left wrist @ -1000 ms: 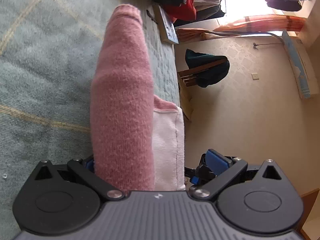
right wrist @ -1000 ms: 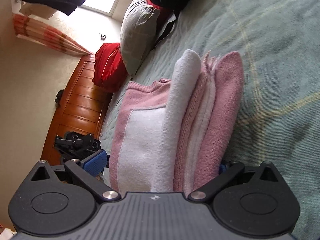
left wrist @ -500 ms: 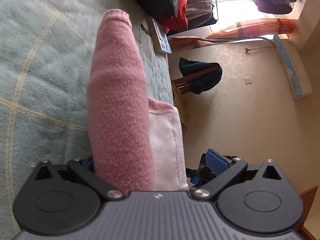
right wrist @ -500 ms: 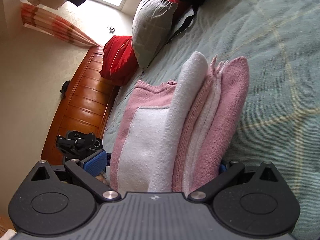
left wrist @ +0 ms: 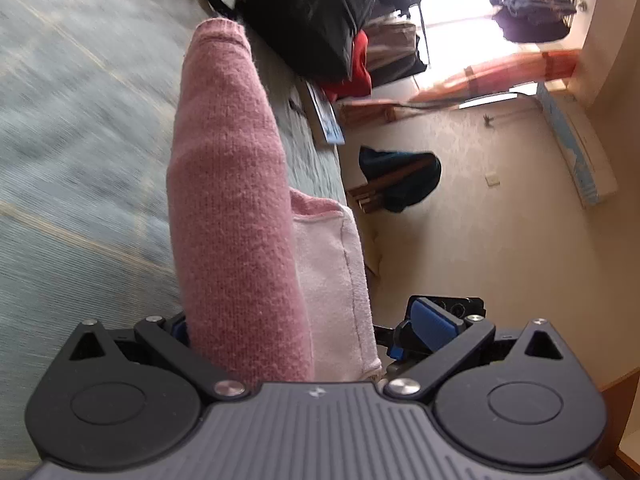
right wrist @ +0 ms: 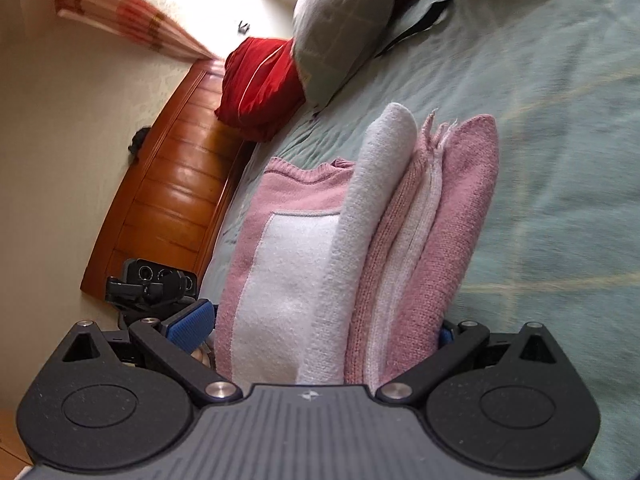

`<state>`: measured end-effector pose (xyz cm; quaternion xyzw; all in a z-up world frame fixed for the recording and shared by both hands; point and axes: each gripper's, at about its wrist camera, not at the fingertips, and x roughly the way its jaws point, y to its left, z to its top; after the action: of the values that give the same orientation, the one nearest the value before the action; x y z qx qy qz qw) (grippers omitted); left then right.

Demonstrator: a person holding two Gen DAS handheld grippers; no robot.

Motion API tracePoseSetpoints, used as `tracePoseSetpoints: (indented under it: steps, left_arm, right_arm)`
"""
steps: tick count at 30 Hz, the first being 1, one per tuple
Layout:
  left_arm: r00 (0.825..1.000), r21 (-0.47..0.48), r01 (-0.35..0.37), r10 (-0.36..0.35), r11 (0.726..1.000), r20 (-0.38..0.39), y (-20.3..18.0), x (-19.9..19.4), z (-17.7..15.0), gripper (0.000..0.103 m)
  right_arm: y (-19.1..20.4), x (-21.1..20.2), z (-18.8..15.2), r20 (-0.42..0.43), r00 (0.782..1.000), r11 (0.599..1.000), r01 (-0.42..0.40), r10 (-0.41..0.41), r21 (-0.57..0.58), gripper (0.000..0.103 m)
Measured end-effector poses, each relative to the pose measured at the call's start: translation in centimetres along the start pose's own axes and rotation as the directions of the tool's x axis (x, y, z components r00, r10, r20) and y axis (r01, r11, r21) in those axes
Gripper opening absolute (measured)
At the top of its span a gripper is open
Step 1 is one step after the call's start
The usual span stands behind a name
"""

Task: Fold clothes

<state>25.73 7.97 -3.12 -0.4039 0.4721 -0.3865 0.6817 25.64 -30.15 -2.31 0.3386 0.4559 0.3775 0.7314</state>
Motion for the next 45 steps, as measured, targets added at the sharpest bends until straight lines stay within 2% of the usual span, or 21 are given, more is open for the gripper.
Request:
tracePoseSetpoints:
  steps: [11, 18, 24, 32, 37, 45]
  left_arm:
    - [0.991, -0.027, -0.045, 0.048, 0.999, 0.122, 3.1, -9.9, 2.0, 0.101]
    - [0.972, -0.042, -0.108, 0.114, 0.993, 0.204, 4.6, -16.4, 4.4, 0.101]
    - [0.941, -0.072, -0.183, 0.196, 0.981, 0.278, 6.9, -22.8, 6.2, 0.101]
    - [0.883, -0.132, -0.257, 0.288, 0.957, 0.37, 10.1, -30.3, 7.8, 0.101]
    - [0.843, -0.173, -0.285, 0.332, 0.943, 0.423, 11.9, -33.9, 9.0, 0.101]
    - [0.797, -0.202, -0.301, 0.362, 0.932, 0.483, 14.6, -38.0, 11.0, 0.101]
  right_arm:
    - [6.3, 10.7, 2.4, -0.107, 0.994, 0.997, -0.039, 0.031, -0.072, 0.103]
    - [10.0, 18.4, 3.7, -0.166, 0.984, 0.991, -0.089, 0.071, -0.103, 0.103]
    - [12.7, 26.1, 4.5, -0.242, 0.964, 0.98, -0.144, 0.107, -0.141, 0.103]
    - [16.0, 36.2, 5.0, -0.318, 0.94, 0.966, -0.184, 0.12, -0.179, 0.103]
    - [17.8, 40.7, 4.7, -0.333, 0.933, 0.958, -0.209, 0.136, -0.196, 0.103]
    - [19.9, 45.5, 3.5, -0.342, 0.932, 0.941, -0.213, 0.116, -0.262, 0.103]
